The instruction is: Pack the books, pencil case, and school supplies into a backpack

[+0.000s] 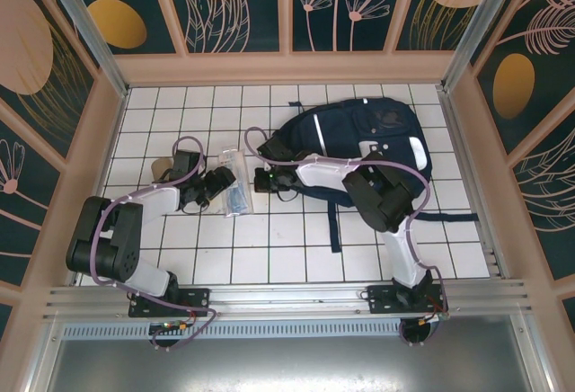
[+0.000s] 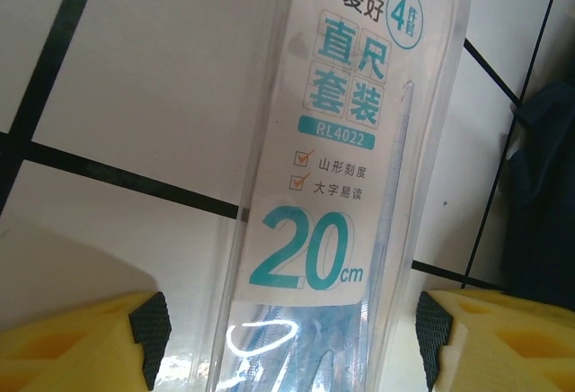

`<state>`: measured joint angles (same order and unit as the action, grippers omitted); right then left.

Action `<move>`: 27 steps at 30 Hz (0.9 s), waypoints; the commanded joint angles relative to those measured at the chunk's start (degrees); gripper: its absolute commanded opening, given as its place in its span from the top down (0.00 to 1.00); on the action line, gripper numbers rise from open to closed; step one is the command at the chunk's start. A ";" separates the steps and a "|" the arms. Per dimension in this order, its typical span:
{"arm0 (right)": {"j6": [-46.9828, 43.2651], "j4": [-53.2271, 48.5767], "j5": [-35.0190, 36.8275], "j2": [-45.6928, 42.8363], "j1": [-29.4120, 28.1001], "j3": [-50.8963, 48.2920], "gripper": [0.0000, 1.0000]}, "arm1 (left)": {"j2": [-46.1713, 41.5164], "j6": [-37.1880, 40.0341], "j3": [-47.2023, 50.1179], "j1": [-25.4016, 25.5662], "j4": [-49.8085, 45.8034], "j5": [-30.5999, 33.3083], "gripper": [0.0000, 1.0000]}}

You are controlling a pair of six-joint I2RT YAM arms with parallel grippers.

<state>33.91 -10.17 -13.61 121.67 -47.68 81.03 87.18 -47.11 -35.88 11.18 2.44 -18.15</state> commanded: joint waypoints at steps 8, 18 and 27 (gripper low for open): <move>1.15 1.87 -4.91 5.49 -1.65 3.47 1.00 | 4.90 -3.97 3.30 0.12 12.15 -11.45 0.30; 0.93 1.24 -4.77 5.80 -1.73 3.69 1.00 | 3.69 -7.95 5.43 0.15 23.60 -19.07 0.38; 0.72 0.68 -3.99 5.52 -1.62 3.69 1.00 | 2.24 0.74 1.73 0.16 9.56 -13.68 0.40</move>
<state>34.50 -8.62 -16.64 124.79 -48.23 84.18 90.28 -50.94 -32.08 11.31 18.59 -33.74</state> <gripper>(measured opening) 0.051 0.601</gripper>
